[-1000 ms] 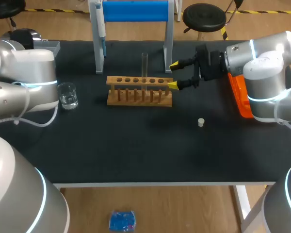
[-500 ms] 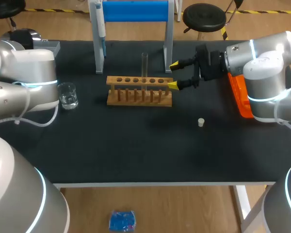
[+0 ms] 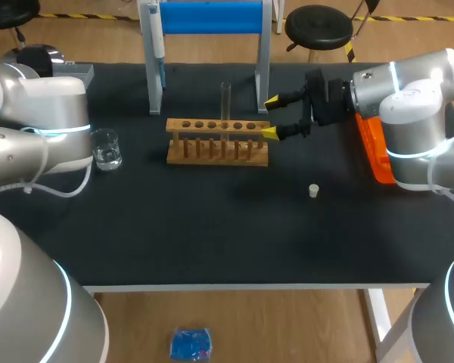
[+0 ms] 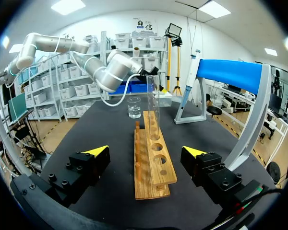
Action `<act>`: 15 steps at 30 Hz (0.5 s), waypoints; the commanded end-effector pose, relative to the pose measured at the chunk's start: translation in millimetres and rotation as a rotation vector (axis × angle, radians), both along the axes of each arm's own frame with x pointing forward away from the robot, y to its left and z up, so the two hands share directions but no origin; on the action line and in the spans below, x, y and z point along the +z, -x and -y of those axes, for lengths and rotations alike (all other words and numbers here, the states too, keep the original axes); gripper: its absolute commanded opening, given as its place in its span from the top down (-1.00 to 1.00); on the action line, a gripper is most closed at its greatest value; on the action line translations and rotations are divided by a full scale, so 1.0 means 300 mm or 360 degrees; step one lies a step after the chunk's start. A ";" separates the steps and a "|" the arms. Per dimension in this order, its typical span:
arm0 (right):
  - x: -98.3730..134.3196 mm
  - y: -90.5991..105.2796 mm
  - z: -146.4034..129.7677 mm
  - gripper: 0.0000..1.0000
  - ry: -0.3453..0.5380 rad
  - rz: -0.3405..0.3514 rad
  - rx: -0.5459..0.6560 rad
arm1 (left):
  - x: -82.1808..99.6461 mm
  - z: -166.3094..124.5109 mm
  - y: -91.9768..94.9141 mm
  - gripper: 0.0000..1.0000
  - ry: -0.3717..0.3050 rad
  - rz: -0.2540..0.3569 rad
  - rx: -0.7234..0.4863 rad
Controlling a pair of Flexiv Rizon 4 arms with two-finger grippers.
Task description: Invert the test tube, pick up the pipette, mount the tip to pipette, aspirate from beaker and dispense into the tube, eject the tip, return the pipette, and cap with the stopper.
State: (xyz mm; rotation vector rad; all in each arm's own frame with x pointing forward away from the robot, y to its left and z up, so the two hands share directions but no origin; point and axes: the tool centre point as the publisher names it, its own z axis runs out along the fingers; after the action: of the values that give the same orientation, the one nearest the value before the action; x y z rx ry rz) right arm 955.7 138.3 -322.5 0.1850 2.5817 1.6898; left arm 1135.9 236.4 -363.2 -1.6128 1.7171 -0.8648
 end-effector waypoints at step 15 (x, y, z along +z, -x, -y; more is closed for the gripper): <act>0.002 0.003 0.001 -1.00 0.0001 0.0002 -0.0002 | -0.008 -0.002 -0.012 1.00 -0.0013 -0.0020 0.0008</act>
State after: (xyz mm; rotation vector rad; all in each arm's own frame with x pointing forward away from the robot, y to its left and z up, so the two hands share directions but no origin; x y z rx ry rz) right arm 955.7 138.3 -322.5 0.1850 2.5817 1.6898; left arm 1136.9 237.6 -364.7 -1.6161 1.7170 -0.8538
